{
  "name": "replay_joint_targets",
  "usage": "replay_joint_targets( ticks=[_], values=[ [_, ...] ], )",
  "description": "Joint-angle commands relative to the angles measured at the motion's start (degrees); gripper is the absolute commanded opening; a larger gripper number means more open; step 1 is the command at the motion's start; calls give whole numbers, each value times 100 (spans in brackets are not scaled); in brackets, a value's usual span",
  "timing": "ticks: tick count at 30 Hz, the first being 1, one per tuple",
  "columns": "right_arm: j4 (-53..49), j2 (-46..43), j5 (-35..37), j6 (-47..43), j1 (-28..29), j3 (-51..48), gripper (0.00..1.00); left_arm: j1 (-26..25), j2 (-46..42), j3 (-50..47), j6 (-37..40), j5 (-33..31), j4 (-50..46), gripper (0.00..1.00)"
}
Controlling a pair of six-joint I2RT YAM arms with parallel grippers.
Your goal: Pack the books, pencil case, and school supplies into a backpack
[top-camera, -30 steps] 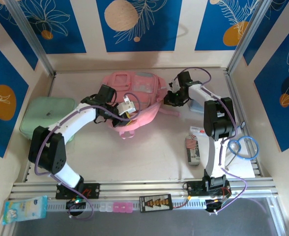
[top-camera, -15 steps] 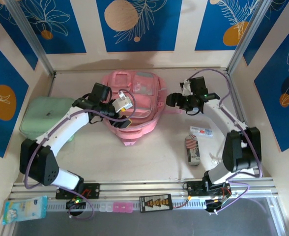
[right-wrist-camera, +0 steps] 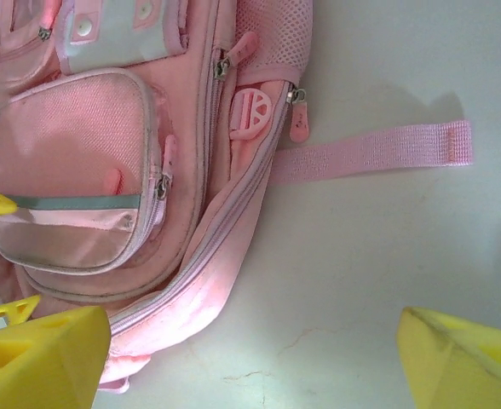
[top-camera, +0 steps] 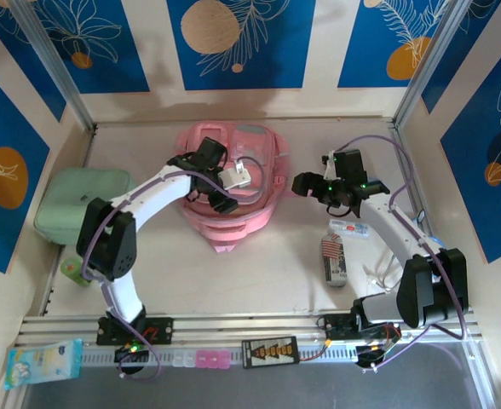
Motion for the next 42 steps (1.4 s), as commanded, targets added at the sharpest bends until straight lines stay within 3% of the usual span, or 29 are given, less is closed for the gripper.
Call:
replay_joint_targets(
  ticks=[1, 12, 16, 19, 24, 34, 38, 42],
  values=[
    [68, -148, 3, 136, 21, -110, 87, -148, 305, 339, 548, -375, -336, 64],
    [57, -123, -106, 170, 8, -145, 86, -257, 980, 1109, 1147, -842, -941, 57],
    [116, -113, -93, 229, -4, -191, 85, -262, 948, 1140, 1253, -1057, -826, 34],
    [167, -78, -144, 291, -19, -207, 85, -264, 735, 1140, 1189, -871, -768, 16],
    [306, 56, -354, 414, -94, -124, 84, -279, 301, 1124, 948, -553, -778, 0],
    [922, 766, -1316, 696, -165, 493, 82, -193, -1407, -454, 302, 657, 745, 0],
    [1214, 1135, -1902, 855, -3, 821, 80, -35, -1686, -941, -39, 1225, 1044, 0],
    [1297, 1613, -1900, 739, 137, 1116, 80, 72, -1932, -1429, -319, 1466, 1383, 0]
  ],
)
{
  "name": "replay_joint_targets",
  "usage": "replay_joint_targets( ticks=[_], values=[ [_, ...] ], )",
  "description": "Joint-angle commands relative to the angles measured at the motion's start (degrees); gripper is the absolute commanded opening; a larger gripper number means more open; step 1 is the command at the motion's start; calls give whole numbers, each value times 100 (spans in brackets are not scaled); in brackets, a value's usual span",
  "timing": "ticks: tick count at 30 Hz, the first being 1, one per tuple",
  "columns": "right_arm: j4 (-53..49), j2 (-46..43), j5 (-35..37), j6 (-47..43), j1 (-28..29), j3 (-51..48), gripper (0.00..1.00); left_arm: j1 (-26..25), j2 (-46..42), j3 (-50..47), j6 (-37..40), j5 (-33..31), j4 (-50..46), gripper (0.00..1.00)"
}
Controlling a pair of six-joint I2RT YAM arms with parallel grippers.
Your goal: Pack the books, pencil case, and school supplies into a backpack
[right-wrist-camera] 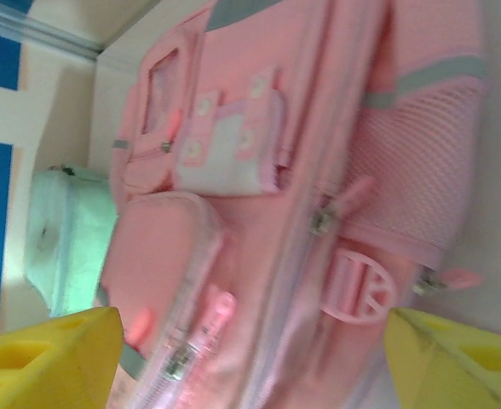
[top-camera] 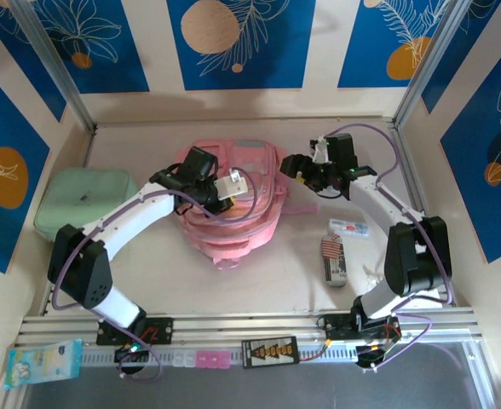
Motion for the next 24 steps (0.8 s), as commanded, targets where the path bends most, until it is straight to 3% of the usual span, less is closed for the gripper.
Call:
replay_joint_targets(
  ticks=[1, 9, 15, 18, 24],
  values=[
    [182, 467, -351, -19, 71, 346, 80, 195, -404, -223, -455, 830, 844, 0],
    [163, 1799, -718, -676, 87, 1222, 79, 436, -630, -583, -693, 1177, 1110, 0],
    [136, 2407, -1545, -1102, 110, 1633, 80, 546, -591, -680, -733, 1306, 1126, 0],
    [278, 2322, -2095, -1219, 209, 1433, 80, 569, -555, -702, -802, 1287, 1184, 0],
    [972, 1572, -2365, -1139, 311, 363, 78, 572, -454, -715, -838, 983, 1294, 0]
  ],
)
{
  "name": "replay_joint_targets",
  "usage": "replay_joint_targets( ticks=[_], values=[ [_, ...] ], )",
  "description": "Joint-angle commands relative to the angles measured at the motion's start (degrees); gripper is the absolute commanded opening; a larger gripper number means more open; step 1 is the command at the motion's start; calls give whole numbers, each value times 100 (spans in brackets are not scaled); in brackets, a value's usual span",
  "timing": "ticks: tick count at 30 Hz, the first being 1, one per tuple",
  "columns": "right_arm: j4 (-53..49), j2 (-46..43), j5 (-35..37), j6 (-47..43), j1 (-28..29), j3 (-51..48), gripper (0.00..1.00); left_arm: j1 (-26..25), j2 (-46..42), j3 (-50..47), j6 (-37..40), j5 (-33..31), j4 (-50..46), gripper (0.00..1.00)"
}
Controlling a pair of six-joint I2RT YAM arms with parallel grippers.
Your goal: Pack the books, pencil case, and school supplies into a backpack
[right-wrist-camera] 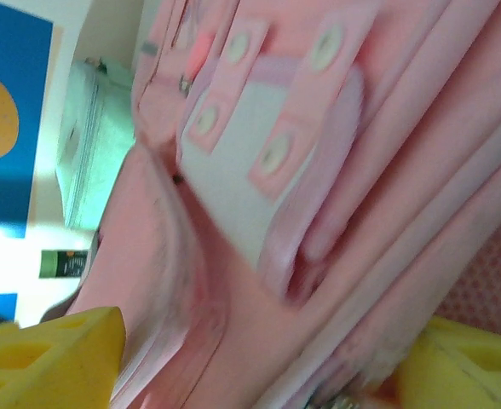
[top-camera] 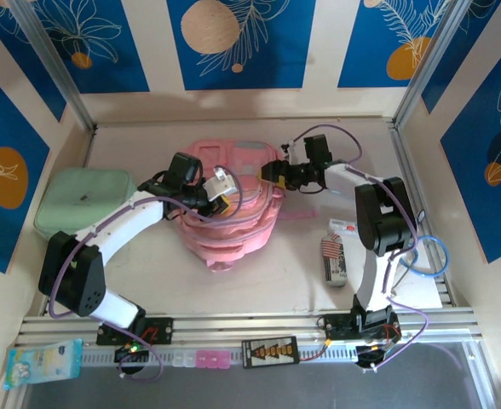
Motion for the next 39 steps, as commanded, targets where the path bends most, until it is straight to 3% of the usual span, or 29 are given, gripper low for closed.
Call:
replay_joint_targets(
  ticks=[1, 9, 12, 23, 29, 34, 39],
  values=[
    [197, -467, -683, -85, 81, -357, 76, 78, -87, 70, -135, 80, 491, 0],
    [-156, -797, 10, -420, 24, -613, 62, 85, -123, 62, -24, 126, 448, 0],
    [-176, -759, 384, -475, -32, -593, 62, 94, -216, 34, 71, 269, 352, 0],
    [-421, -430, 202, -965, -486, -88, 66, 226, -468, -159, 120, 477, 295, 0],
    [-679, -646, 234, -1928, -463, -255, 49, 290, -465, -113, 107, 637, 278, 0],
    [-880, -591, -124, -2491, -464, -159, 40, 476, -563, -115, 112, 874, 250, 0],
    [-967, -436, -43, -2652, -289, 74, 35, 568, -571, -82, 114, 1062, 172, 0]
  ],
)
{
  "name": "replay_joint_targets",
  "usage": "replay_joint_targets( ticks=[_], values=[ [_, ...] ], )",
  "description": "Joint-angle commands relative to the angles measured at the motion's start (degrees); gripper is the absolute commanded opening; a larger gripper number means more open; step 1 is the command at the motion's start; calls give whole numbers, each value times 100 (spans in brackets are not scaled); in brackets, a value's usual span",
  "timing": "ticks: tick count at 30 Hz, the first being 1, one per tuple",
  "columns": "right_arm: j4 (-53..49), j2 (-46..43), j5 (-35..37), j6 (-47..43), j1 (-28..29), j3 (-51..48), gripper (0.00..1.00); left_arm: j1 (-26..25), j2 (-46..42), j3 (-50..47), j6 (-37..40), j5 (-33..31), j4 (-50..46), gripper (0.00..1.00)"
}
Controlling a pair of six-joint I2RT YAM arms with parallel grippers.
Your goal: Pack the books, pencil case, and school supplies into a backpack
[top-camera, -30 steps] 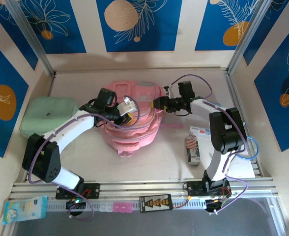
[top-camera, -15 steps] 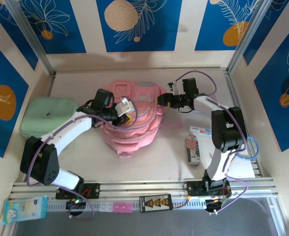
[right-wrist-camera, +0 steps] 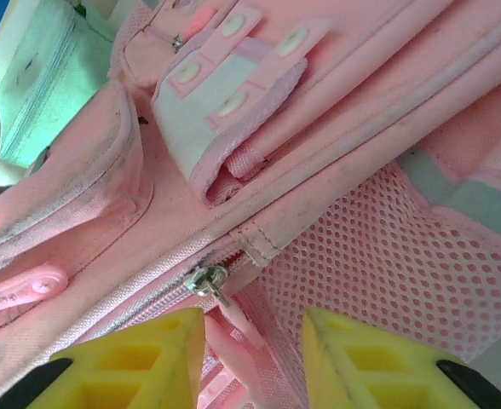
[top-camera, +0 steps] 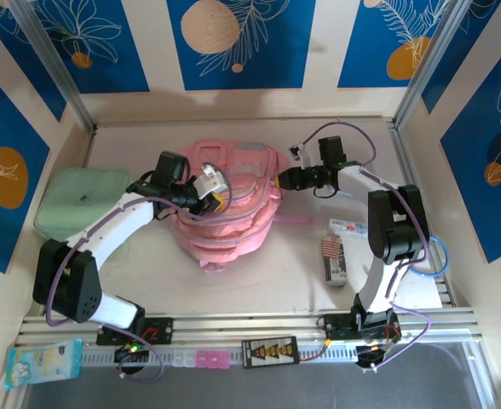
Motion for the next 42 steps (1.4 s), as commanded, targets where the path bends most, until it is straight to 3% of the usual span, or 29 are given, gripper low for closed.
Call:
replay_joint_targets(
  ticks=[1, 18, 23, 33, 42],
  values=[
    [-220, 76, -264, -366, 170, 291, 35, 103, -266, 88, -24, 534, 183, 0],
    [493, 159, -513, 112, 150, 42, 36, 505, -433, 37, -28, 515, 386, 0],
    [184, 397, -553, 16, 218, 408, 34, 547, -382, 47, -123, 681, 456, 0],
    [516, 461, -517, 68, 308, 131, 28, 557, -455, -43, -212, 503, 731, 0],
    [328, 526, -565, -54, 435, 247, 33, 567, -459, -43, -223, 440, 770, 0]
  ],
)
